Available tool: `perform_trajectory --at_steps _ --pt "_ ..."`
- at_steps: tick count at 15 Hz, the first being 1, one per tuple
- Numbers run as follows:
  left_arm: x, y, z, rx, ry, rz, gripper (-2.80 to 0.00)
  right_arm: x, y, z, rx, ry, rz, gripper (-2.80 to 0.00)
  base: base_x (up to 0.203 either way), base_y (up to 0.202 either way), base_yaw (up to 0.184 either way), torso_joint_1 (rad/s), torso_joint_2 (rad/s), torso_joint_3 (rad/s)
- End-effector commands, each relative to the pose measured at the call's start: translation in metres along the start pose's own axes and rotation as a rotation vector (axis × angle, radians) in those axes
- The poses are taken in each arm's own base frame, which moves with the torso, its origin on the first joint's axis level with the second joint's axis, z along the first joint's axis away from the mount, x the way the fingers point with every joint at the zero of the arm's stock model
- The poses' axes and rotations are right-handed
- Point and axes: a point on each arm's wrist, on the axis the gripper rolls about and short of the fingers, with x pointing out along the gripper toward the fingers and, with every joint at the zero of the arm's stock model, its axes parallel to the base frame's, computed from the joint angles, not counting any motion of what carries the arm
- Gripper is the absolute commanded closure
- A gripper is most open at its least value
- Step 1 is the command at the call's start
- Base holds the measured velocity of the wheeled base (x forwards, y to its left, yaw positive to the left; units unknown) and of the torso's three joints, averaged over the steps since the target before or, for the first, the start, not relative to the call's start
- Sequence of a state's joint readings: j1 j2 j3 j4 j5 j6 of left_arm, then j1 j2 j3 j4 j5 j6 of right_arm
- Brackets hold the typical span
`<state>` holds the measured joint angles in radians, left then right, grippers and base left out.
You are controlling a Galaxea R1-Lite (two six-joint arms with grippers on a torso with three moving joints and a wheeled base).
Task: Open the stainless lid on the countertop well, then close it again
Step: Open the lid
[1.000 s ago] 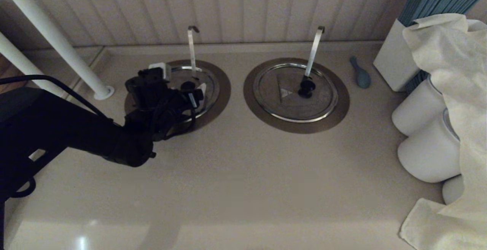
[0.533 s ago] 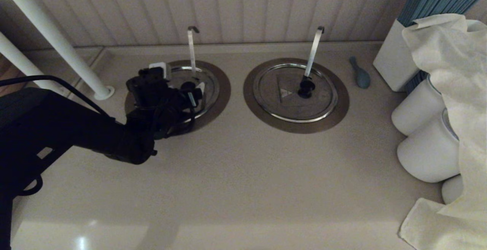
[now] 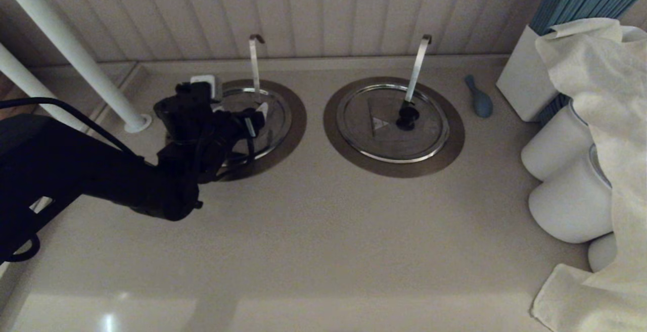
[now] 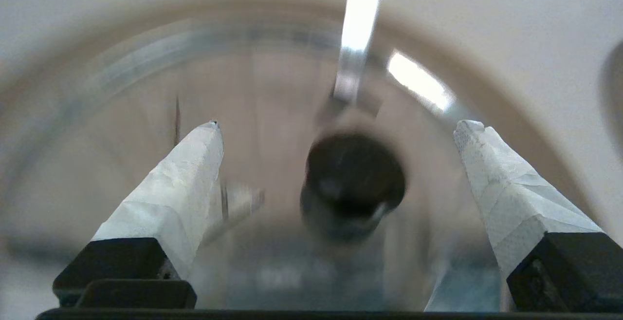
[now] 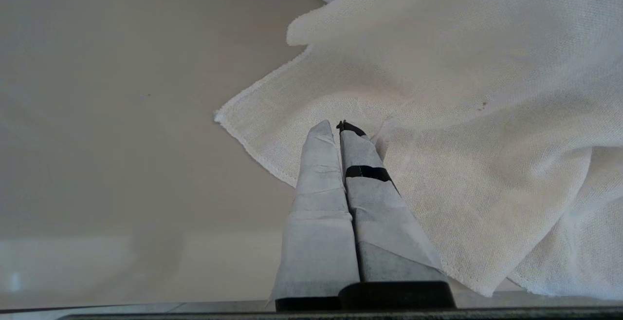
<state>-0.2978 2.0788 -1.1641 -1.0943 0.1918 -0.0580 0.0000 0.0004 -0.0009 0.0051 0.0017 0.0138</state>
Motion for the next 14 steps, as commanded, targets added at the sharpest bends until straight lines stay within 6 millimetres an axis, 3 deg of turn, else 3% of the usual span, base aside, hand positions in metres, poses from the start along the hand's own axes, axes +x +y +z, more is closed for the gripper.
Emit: perform_trajectory --at_steps 1,8,14 --pt "-0.001 -0.004 -0.004 0.068 -0.094 -0.010 -2.80 0.000 0.000 0.000 0.000 -0.001 0.001 0.00 0.000 0.000 0.000 0.000 0.00 0.000" --pt "-0.001 -0.009 -0.025 0.090 -0.047 -0.024 -2.80 0.000 0.000 0.000 0.000 0.000 0.000 0.00 0.000 0.000 0.000 0.000 0.00 0.000" --pt "0.007 0.000 -0.039 0.056 0.000 -0.001 -2.80 0.000 0.000 0.000 0.000 0.000 0.000 0.00 0.000 0.000 0.000 0.000 0.00 0.000"
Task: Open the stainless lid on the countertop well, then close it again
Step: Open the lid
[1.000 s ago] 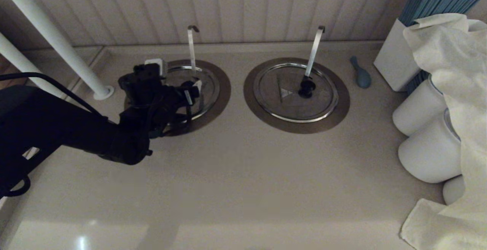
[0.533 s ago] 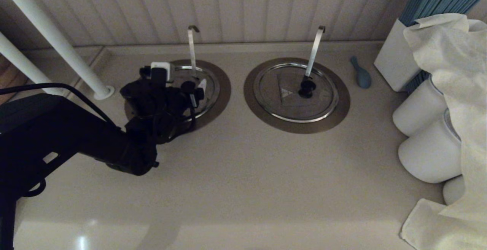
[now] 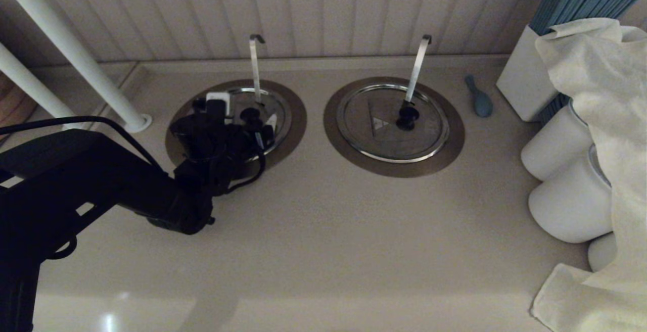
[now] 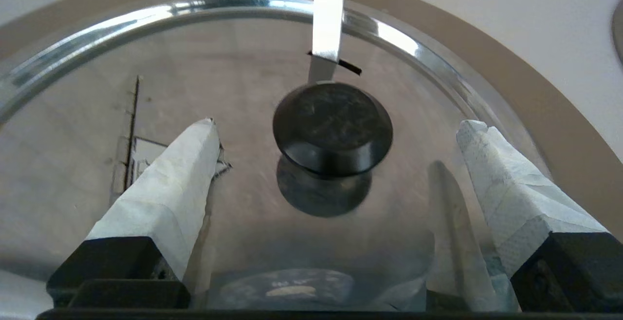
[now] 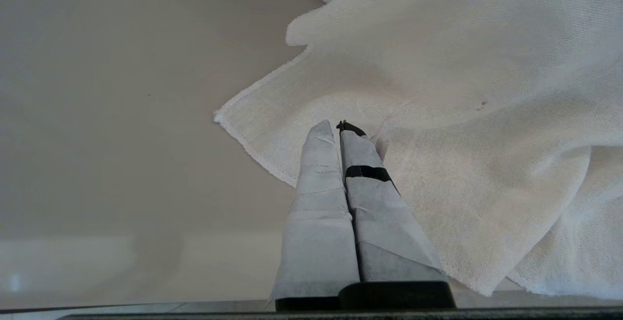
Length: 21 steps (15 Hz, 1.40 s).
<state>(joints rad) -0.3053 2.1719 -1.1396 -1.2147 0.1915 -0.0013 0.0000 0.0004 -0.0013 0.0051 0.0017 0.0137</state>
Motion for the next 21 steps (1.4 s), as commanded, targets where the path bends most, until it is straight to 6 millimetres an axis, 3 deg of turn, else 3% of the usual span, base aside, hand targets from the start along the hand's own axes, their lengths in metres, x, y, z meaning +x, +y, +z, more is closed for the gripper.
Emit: perform_trajectory --at_steps 1,21 --pt "0.002 0.002 -0.004 0.001 0.001 0.006 -2.80 0.000 0.000 0.000 0.000 0.001 0.000 0.00 0.000 0.000 0.000 0.000 0.00 0.000" --pt "0.001 0.024 0.030 -0.041 -0.042 0.047 -2.80 0.000 0.000 0.000 0.000 0.000 0.000 0.00 0.000 0.000 0.000 0.000 0.00 0.000"
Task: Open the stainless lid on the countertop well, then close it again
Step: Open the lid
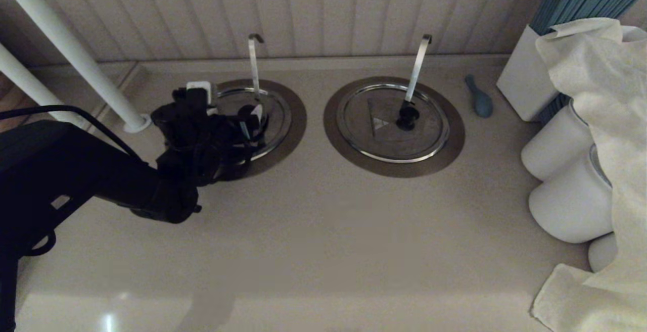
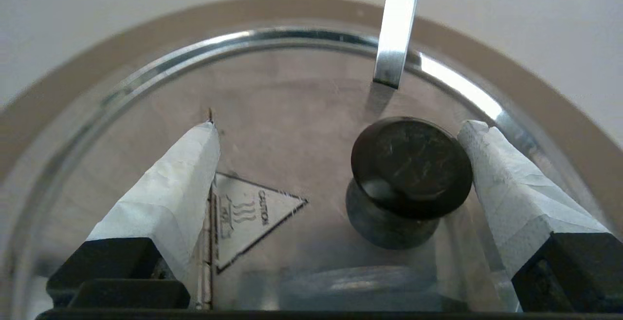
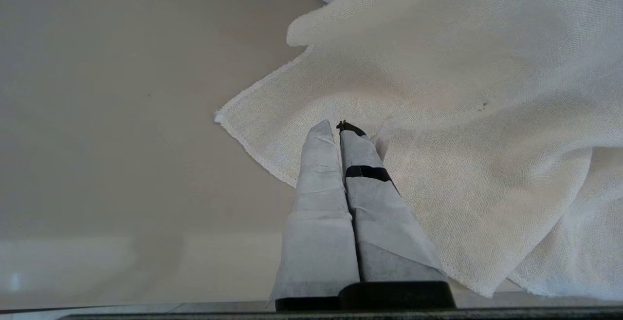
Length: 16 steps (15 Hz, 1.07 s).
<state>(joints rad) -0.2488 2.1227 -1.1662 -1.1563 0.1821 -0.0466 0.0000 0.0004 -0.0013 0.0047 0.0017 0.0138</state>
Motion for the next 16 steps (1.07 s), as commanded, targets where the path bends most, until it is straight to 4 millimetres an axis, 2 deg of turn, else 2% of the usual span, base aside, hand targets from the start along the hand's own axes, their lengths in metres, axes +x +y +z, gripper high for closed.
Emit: perform_trajectory --at_steps 1,6,16 --pt "-0.002 0.001 0.009 -0.005 -0.025 0.003 -2.80 0.000 0.000 0.000 0.000 -0.001 0.000 0.00 0.000 0.000 0.000 0.000 0.00 0.000" --pt "-0.002 0.009 0.018 -0.002 -0.041 0.020 -2.80 0.000 0.000 0.000 0.000 0.000 0.000 0.00 0.000 0.000 0.000 0.000 0.00 0.000" --pt "-0.003 0.048 0.045 -0.050 -0.070 0.061 -2.80 0.000 0.000 0.000 0.000 0.000 0.000 0.00 0.000 0.000 0.000 0.000 0.00 0.000"
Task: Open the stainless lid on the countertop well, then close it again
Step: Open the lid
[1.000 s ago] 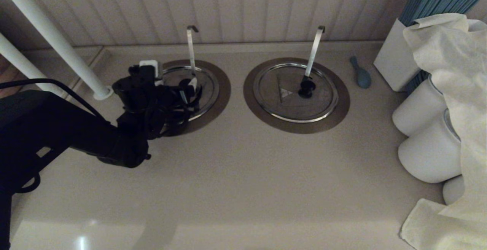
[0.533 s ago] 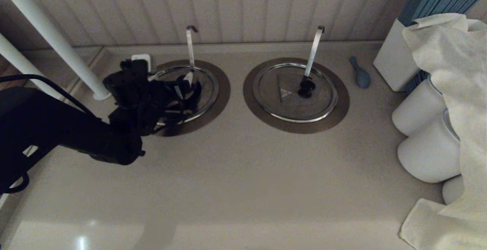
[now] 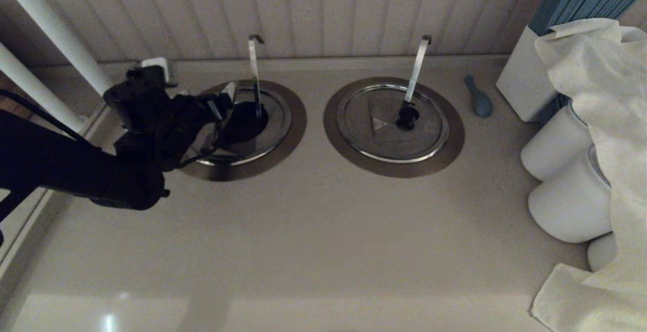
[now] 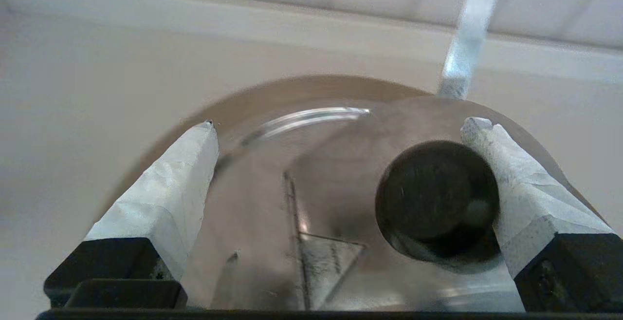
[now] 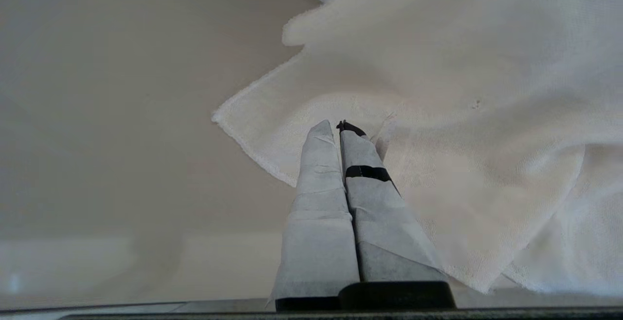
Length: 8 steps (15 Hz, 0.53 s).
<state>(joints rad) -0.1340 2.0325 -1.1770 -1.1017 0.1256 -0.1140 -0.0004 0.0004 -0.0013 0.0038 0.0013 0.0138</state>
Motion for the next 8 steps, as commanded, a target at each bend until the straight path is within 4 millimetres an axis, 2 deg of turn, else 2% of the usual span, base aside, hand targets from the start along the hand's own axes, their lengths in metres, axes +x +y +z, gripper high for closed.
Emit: perform_trajectory --at_steps 1,4,8 --pt "-0.001 0.006 0.010 -0.001 -0.028 0.016 -2.80 0.000 0.000 0.000 0.000 0.001 0.001 0.00 0.000 0.000 0.000 0.000 0.00 0.000" --pt "-0.001 0.013 0.016 0.003 -0.038 0.032 -2.80 0.000 0.000 0.000 0.000 0.002 0.001 0.00 0.000 0.000 0.000 0.000 0.00 0.000" --pt "-0.003 0.024 0.033 0.008 -0.078 0.050 -2.80 0.000 0.000 0.000 0.000 0.001 0.001 0.00 0.000 0.000 0.000 0.000 0.00 0.000"
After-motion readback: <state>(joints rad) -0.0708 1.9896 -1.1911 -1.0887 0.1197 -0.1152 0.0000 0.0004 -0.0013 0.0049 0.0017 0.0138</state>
